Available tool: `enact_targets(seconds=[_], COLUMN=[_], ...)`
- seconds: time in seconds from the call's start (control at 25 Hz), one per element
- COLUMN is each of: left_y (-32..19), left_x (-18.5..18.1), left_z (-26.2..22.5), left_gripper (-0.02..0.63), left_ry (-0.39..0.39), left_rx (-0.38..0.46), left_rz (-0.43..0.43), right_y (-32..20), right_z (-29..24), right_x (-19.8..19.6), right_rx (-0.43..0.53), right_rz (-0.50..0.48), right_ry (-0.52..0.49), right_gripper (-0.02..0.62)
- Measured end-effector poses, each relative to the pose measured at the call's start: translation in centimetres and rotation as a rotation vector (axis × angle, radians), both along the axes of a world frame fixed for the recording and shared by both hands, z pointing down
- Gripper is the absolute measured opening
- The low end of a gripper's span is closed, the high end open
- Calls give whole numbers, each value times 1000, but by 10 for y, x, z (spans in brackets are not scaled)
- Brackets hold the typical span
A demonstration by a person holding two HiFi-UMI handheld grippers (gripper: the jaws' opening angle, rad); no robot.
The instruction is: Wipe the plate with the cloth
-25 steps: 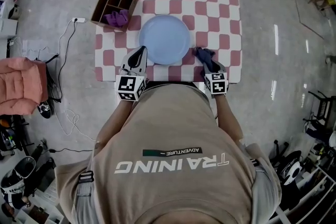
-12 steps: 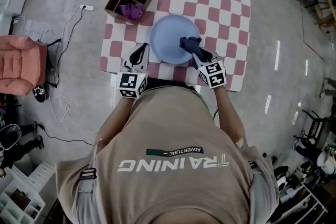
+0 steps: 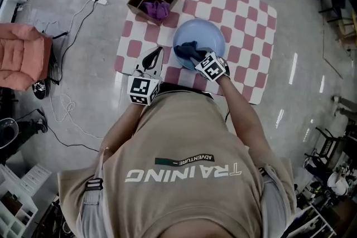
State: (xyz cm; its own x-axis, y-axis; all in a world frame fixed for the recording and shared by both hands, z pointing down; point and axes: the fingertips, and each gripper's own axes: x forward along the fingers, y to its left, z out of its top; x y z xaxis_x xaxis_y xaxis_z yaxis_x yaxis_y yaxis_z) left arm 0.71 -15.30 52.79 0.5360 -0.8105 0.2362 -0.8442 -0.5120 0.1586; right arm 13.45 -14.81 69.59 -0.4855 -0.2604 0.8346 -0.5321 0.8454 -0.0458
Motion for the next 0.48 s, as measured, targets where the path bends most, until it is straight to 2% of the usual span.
enact_targets(seconds=[0.2,0.48], left_y=[-9,-24], left_x=[-18,-22], left_z=[3,9], left_gripper=[12,12], left_ry=[11,22], left_rx=[-7,-20], left_rz=[-9,18], right_y=[-4,-28], right_z=[0,2], right_x=[-12,-24], right_rx=[-13,-8], right_rz=[-12,-3], right_ry=[17,26], right_gripper=[124,127])
